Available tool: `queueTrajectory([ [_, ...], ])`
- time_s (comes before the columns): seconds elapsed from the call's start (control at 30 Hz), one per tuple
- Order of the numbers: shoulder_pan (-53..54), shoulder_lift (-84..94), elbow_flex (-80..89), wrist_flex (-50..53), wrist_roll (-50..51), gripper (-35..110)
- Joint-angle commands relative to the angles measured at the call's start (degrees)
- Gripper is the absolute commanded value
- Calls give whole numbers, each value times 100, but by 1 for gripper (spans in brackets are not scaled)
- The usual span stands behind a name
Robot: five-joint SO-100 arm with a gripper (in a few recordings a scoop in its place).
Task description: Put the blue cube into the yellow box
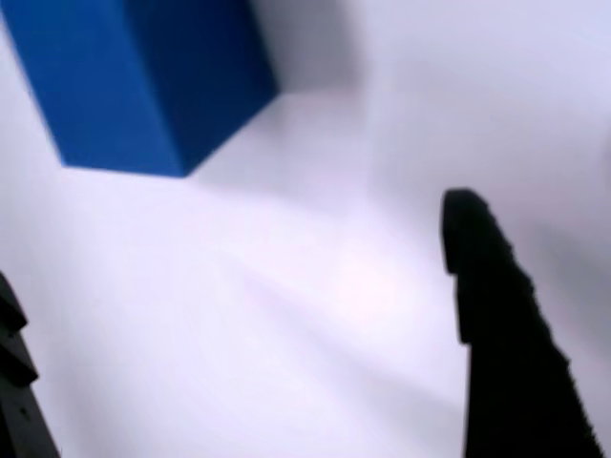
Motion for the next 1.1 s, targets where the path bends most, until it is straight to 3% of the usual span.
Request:
queueTrajectory([
  [0.0, -141, 97, -1169, 141, -26, 51],
  [0.5, -44, -1055, -2777, 62, -527, 54],
  [1.07, 79, -1978, -3340, -369, -853, 53],
])
